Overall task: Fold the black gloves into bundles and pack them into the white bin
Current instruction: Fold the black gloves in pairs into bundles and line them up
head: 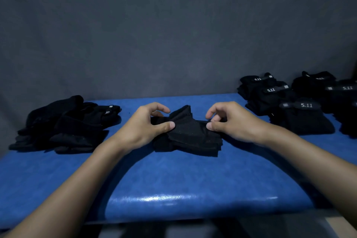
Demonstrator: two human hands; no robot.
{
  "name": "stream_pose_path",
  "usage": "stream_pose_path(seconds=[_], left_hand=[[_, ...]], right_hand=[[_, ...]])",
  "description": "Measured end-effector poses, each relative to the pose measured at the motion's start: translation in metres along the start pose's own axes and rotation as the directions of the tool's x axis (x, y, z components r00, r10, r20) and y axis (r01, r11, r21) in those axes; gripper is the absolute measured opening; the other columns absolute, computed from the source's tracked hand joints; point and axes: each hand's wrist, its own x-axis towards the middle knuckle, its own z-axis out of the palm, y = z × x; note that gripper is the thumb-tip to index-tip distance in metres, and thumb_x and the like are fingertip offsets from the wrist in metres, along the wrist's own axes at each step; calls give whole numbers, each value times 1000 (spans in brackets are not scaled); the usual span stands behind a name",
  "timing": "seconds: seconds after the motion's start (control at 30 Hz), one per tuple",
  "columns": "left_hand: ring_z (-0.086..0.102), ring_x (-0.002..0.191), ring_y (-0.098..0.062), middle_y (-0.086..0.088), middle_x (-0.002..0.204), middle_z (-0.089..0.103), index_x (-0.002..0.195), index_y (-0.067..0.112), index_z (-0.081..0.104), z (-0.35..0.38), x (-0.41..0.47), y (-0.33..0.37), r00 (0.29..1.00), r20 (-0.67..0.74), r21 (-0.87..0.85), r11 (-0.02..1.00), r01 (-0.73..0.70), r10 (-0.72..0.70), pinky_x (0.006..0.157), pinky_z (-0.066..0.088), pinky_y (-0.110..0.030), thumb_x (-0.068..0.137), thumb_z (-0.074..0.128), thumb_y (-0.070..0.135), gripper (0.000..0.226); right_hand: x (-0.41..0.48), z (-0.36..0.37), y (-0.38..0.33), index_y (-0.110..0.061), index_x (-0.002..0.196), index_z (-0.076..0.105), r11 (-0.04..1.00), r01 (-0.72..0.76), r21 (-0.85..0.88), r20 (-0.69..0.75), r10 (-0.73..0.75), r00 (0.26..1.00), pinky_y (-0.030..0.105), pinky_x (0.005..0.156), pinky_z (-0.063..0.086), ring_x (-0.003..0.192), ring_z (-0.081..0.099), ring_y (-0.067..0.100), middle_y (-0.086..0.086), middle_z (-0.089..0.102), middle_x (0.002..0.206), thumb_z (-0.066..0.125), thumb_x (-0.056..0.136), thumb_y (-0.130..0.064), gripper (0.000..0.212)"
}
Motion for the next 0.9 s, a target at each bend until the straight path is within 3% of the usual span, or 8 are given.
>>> stream_pose_path(seconds=[0.07, 0.2, 0.3, 0.43, 0.53, 0.63, 0.77, 0.9], left_hand=[[59, 76, -10, -4, 100, 62, 105, 27, 63, 3, 0, -3, 999, -14, 33, 999, -40, 40, 70, 48, -20, 86, 76, 27, 23], [55, 90, -15, -2, 102, 54, 93, 31, 57, 6, -4, -7, 991, -69, 171, 980, -106, 119, 77, 41, -15, 90, 69, 34, 12], [52, 95, -9, 5, 100, 53, 89, 28, 59, 4, -10, -4, 982, -46, 223, 961, -166, 181, 77, 37, -18, 91, 67, 34, 10], [53, 102, -9, 13, 100, 56, 93, 32, 62, 3, -16, -5, 969, 61, 301, 921, -246, 239, 87, 43, -26, 92, 64, 34, 3], [51, 106, -9, 16, 107, 56, 106, 32, 61, -1, -19, -11, 965, 104, 384, 885, -263, 242, 97, 43, -34, 94, 57, 45, 18], [48, 112, -7, 21, 116, 51, 121, 35, 57, -4, -20, -11, 963, 162, 479, 837, -266, 213, 104, 38, -40, 86, 46, 55, 42], [40, 120, -4, 23, 126, 46, 130, 39, 51, -7, -20, -11, 959, 200, 527, 803, -279, 201, 107, 29, -37, 97, 54, 43, 34], [29, 131, -2, 26, 138, 38, 137, 39, 45, -9, -18, -13, 952, 243, 581, 758, -295, 184, 107, 23, -34, 99, 51, 42, 39]], right_hand=[[1, -2, 3, -20, 84, 64, 999, 2, -53, -65, -6, 998, 20, 65, 42, 56, 53, -4, -10, 64, 66, 71, 86, -18, 8], [2, -1, 15, -29, 92, 62, 994, -17, -105, -202, -5, 979, 29, 81, 47, 83, 60, 8, -12, 65, 87, 66, 88, -30, 6], [-3, -2, 14, -33, 87, 58, 992, 36, -119, -229, -63, 971, 27, 79, 45, 84, 57, 7, -12, 59, 93, 69, 85, -38, 12], [-15, -7, 5, -29, 79, 66, 993, 102, -65, -116, -109, 987, 31, 81, 50, 82, 60, 9, -11, 64, 87, 73, 77, -45, 18], [-22, -5, 9, -37, 97, 66, 979, 68, -191, 46, -60, 997, 34, 97, 41, 100, 53, 4, -19, 58, 101, 70, 75, -55, 29], [-23, -4, 12, -40, 113, 61, 937, 59, -343, 18, -56, 998, 38, 103, 28, 115, 45, 4, -24, 52, 114, 67, 83, -50, 32], [-19, -8, 10, -37, 122, 61, 927, 26, -374, 13, -23, 1000, 44, 107, 26, 122, 44, 2, -25, 51, 124, 66, 88, -42, 35], [-14, -9, 8, -35, 127, 58, 914, 2, -405, 24, 8, 1000, 41, 106, 23, 128, 41, 3, -24, 49, 132, 63, 92, -34, 36]])
